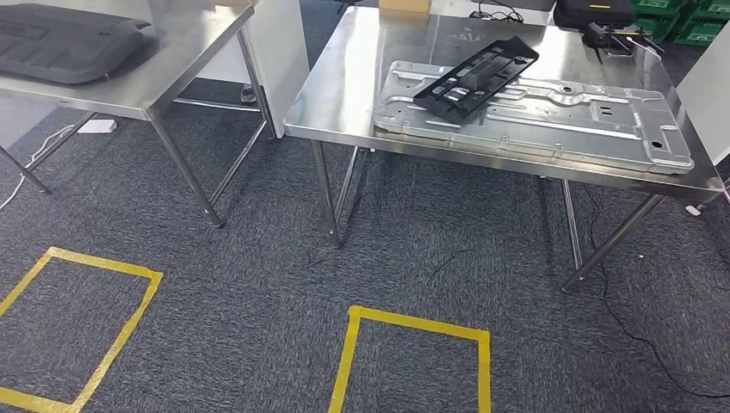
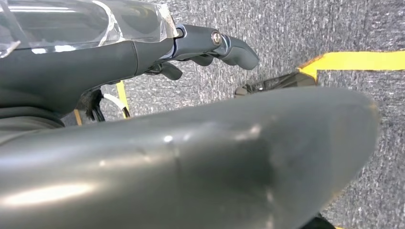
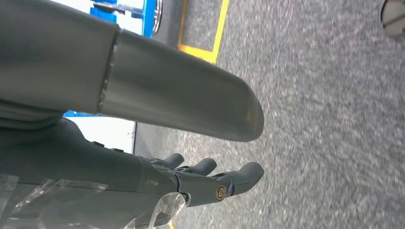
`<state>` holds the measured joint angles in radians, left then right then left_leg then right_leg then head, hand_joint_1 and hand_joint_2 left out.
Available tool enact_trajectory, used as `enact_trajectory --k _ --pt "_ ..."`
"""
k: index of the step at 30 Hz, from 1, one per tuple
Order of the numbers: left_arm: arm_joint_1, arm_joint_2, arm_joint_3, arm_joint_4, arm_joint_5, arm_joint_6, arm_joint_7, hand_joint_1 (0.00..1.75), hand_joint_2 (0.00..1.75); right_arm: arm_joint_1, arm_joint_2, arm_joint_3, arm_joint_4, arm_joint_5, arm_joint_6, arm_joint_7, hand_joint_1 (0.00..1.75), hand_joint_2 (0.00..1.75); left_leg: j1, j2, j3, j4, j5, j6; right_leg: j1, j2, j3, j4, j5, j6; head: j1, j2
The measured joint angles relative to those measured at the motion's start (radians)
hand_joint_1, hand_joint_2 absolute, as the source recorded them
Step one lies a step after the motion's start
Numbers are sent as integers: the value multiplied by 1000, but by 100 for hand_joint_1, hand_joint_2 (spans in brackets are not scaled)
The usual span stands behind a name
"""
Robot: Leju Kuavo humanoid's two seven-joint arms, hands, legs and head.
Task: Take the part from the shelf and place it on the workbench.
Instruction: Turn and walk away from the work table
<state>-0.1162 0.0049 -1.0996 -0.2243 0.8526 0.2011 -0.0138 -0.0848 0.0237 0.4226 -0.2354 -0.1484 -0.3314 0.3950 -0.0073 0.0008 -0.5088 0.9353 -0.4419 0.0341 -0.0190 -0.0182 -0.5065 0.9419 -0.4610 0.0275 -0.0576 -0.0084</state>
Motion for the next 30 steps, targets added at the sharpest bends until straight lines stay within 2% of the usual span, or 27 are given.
enact_trajectory --k 2,3,4,5,7,8,9,10,12,13,14,15,18,19,20,22,23,24,25,26,28,29,30 --pt "-1 1 0 0 0 -1 0 0 0 -1 2 -1 0 -4 -2 -2 0 0 1 1 1 -6 4 16 -3 0 4 -7 3 21 0 0" --pt "-1 0 -1 0 0 -1 0 0 0 -1 2 -1 0 -4 -2 -2 0 0 5 1 4 -12 8 23 -3 2 0 4 -7 29 0 0" --pt "-2 0 -1 0 0 -2 0 0 0 -1 2 -2 0 -5 -3 -2 0 0 10 2 7 -18 12 28 -2 5 -14 37 -28 31 1 0" --pt "-2 0 -2 0 0 -2 0 0 0 0 2 -2 0 -6 -4 -3 0 0 13 3 8 -21 15 31 -3 9 -40 93 -60 32 1 0" --pt "-2 0 -3 0 0 -3 0 0 0 1 1 -2 2 -9 -4 -3 0 0 14 4 7 -21 15 33 -3 11 -110 236 -124 35 2 0" --pt "-1 0 -3 0 0 -3 0 0 0 1 1 -3 3 -10 -4 -3 0 0 15 5 7 -21 15 33 -5 12 -133 281 -134 38 2 0" --pt "-1 0 -4 0 0 -4 0 0 0 2 0 -3 3 -11 -4 -3 0 0 17 5 8 -20 14 32 -7 12 -137 287 -124 40 2 0" --pt "0 0 -4 0 0 -4 0 0 0 2 0 -3 4 -13 -4 -3 0 0 20 6 9 -19 12 29 -11 10 -121 250 -96 44 2 0" --pt "0 0 -5 0 0 -5 0 0 0 2 1 -4 4 -17 -5 -4 0 0 24 10 13 -13 4 16 -18 -5 -53 108 -26 54 2 0" --pt "-1 1 -5 0 0 -5 0 0 0 1 2 -4 5 -19 -5 -4 0 0 23 12 15 -8 -1 7 -20 -9 -26 50 -4 54 2 0" --pt "-1 2 -5 0 0 -5 0 0 0 0 4 -4 5 -20 -5 -5 0 0 21 15 15 -6 -5 -1 -20 -11 -13 18 5 51 2 0" --pt "-1 3 -5 0 0 -5 -1 0 0 -1 5 -3 5 -20 -5 -6 0 0 19 19 17 -6 -6 -8 -17 -7 -12 9 3 44 2 0" --pt "-2 3 -5 0 0 -5 -1 0 0 -2 5 -4 5 -20 -6 -7 0 0 27 27 19 1 -16 -21 -13 13 -15 10 6 18 1 0" --pt "-2 3 -5 0 0 -5 -1 0 0 -3 5 -4 5 -20 -7 -8 0 0 29 25 7 31 -36 -24 -13 17 -15 9 8 11 1 0" --pt "-2 3 -5 0 0 -5 -1 0 0 -3 5 -4 5 -20 -7 -8 0 0 30 21 -18 88 -69 -27 -13 21 -16 9 9 6 1 0" --pt "-1 3 -5 0 0 -5 -1 0 0 -1 5 -4 5 -21 -7 -8 0 0 29 14 -93 247 -141 -28 -9 33 -18 9 10 0 1 0" --pt "0 3 -5 0 0 -5 -1 0 0 0 5 -4 5 -22 -7 -8 0 0 28 12 -123 307 -159 -28 -7 42 -19 9 10 -2 1 0" --pt "1 3 -5 0 0 -5 -1 0 0 0 5 -4 5 -23 -7 -8 0 0 28 10 -136 329 -157 -26 -5 52 -19 9 10 -3 1 0" --pt "1 2 -5 0 0 -5 -1 0 0 0 5 -4 5 -24 -7 -9 0 0 27 8 -128 306 -134 -21 -4 63 -18 9 10 -3 1 0" --pt "1 2 -6 0 0 -5 -1 0 0 0 5 -4 5 -25 -7 -9 0 0 25 1 -100 241 -96 -15 -3 75 -16 9 10 -3 1 0" --pt "0 4 -6 0 0 -5 -1 0 0 -2 7 -4 5 -28 -7 -11 0 0 21 -38 -30 84 -23 5 -1 97 -13 10 10 -1 1 0" --pt "-1 5 -6 0 0 -5 -1 0 0 -2 7 -4 5 -29 -7 -11 0 0 18 -54 -8 32 -4 11 0 105 -14 10 10 1 1 0" --pt "-1 6 -6 0 0 -5 -2 0 0 -2 8 -4 5 -30 -7 -12 0 0 16 -63 0 9 2 15 -1 112 -17 10 10 5 1 0"
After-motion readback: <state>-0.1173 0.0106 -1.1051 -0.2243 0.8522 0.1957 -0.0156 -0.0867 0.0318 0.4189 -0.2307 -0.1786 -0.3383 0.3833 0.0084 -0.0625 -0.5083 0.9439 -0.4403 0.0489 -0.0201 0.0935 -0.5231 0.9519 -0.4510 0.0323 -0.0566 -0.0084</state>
